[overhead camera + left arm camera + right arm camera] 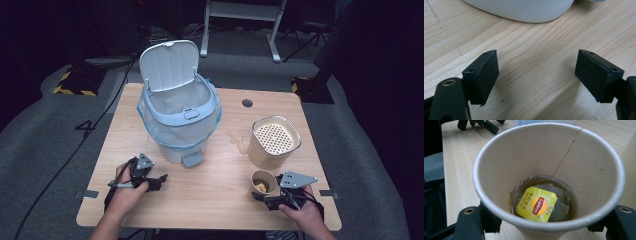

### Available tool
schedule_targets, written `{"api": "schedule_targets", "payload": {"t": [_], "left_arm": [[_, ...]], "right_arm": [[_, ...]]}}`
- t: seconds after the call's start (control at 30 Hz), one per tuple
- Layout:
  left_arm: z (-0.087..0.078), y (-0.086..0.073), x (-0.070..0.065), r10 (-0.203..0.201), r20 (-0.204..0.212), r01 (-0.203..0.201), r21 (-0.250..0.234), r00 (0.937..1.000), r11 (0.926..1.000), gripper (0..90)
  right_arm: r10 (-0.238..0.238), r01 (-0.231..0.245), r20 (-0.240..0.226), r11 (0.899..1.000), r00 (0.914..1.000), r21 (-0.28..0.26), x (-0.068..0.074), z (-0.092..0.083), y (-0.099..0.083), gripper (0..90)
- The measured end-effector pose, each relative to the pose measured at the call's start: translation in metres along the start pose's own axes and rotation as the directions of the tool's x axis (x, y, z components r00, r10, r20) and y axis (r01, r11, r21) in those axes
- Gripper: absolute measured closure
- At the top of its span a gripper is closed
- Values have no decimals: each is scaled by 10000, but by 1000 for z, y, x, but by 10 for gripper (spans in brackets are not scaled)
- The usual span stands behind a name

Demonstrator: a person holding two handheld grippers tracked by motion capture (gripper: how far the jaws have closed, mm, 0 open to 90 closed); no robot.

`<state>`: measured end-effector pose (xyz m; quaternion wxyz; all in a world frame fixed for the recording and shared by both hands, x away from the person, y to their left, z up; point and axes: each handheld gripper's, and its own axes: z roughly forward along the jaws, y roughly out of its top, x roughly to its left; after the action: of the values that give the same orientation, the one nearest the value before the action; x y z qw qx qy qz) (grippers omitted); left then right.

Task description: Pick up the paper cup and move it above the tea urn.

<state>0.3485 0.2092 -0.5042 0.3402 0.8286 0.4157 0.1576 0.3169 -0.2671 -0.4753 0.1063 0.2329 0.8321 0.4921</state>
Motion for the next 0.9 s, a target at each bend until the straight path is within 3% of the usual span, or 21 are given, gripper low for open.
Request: {"api": "schedule_targets", "payload": {"t": [0.27,0.9], "left_arm": [[0,0,0,53,38,-53,-2,10000,10000,184],[1,1,1,86,100,-86,19,9999,10000,171]], "right_arm": [[-205,204,-116,9997,9997,-114,-7,-12,16,314],[-264,279,375,9988,9989,-393,-34,-57,70,315]]}}
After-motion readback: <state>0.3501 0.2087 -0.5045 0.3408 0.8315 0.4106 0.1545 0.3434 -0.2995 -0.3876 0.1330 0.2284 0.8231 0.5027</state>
